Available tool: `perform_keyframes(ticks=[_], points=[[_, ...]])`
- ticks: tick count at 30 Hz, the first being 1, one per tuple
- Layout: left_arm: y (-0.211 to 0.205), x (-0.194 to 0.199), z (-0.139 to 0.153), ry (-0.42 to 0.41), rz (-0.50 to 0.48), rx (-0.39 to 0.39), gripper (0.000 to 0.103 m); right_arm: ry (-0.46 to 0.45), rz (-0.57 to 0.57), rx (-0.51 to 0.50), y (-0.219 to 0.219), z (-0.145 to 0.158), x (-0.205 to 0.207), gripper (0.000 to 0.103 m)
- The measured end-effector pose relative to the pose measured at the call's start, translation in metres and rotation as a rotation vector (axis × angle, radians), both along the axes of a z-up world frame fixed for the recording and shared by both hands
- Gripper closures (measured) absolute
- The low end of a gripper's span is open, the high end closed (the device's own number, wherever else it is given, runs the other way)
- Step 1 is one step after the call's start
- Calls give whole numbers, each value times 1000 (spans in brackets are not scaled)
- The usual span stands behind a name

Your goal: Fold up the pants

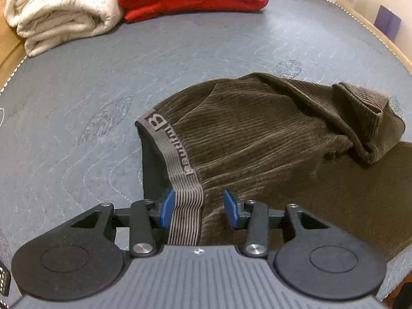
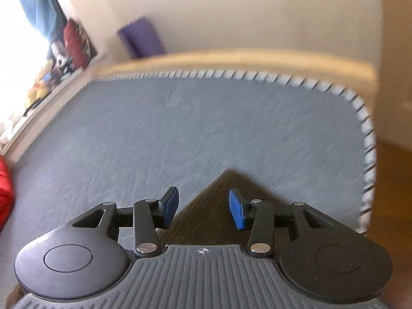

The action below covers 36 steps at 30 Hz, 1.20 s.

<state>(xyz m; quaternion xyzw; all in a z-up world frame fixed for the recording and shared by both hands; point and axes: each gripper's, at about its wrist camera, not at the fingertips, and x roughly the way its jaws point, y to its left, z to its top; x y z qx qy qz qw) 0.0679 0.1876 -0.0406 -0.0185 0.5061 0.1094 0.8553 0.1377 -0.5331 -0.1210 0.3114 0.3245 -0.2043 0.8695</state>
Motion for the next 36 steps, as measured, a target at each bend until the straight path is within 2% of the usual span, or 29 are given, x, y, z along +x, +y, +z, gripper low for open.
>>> perform_keyframes(ticks=[5, 10, 11, 13, 15, 17, 19, 21, 23, 25, 26, 27, 28, 29, 33, 36], points=[[-8, 14, -3, 15, -17, 1, 56, 70, 23, 36, -3, -23, 45, 53], [-16, 25, -7, 28, -30, 3, 56, 148, -33, 35, -7, -47, 77, 50], [-17, 28, -10, 29, -35, 6, 56, 169, -36, 16, -5, -49, 81, 53], [-20, 31, -11, 32, -43, 15, 55, 205, -38, -44, -1, -49, 87, 65], [-20, 34, -11, 32, -41, 20, 55, 235, -70, -95, -1, -45, 82, 98], [-18, 37, -9, 27, -37, 13, 55, 197, -114, -73, -11, -38, 71, 103], [-19, 38, -5, 12, -43, 4, 55, 125, -166, -88, -13, -22, 51, 103], [-20, 39, -2, -1, -57, 3, 55, 17, -193, -145, -10, 1, 26, 103], [-22, 39, 0, -6, -65, 0, 55, -62, -158, -215, -7, 17, 11, 103], [-22, 39, 1, -7, -65, -10, 55, -103, -70, -195, -12, 17, 10, 100], [-23, 39, 2, -11, -67, -13, 55, -104, -47, -178, -15, 13, 13, 90], [-23, 39, 2, -11, -68, -10, 54, -91, -22, -162, -19, 6, 19, 68], [-24, 38, 1, -8, -67, -5, 54, -77, -1, -153, -21, 0, 25, 56], [-25, 38, 0, -4, -65, 1, 54, -63, 16, -149, -23, -5, 30, 40], [-27, 38, -3, 8, -63, 9, 54, 3, 44, -186, -34, -26, 57, 38], [-27, 39, -4, 8, -61, 17, 52, 38, 41, -124, -49, -44, 72, 38]])
